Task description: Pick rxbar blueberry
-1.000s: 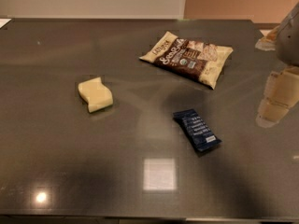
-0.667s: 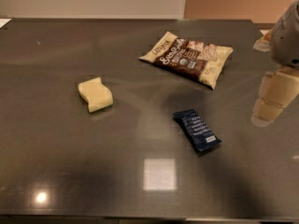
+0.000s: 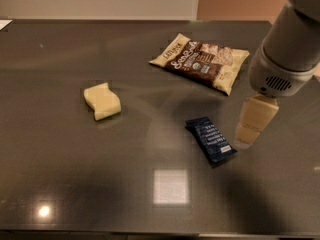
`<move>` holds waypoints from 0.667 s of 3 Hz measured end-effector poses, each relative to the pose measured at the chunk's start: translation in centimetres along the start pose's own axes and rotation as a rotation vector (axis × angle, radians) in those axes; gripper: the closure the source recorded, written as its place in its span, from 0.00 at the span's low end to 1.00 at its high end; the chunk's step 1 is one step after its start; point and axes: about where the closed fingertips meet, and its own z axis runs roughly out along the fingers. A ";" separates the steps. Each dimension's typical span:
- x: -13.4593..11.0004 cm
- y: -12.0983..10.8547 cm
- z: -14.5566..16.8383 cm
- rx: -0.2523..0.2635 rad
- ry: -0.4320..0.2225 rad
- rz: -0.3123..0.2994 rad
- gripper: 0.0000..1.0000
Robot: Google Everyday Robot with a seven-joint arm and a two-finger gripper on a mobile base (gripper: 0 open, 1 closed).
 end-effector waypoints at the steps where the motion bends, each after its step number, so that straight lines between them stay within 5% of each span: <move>1: -1.1 0.7 3.0 -0.006 0.049 0.092 0.00; 2: -1.9 0.7 5.2 -0.020 0.080 0.194 0.00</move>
Offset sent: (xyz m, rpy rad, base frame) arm 0.0234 0.0314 -0.0764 -0.0160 0.1028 -0.3406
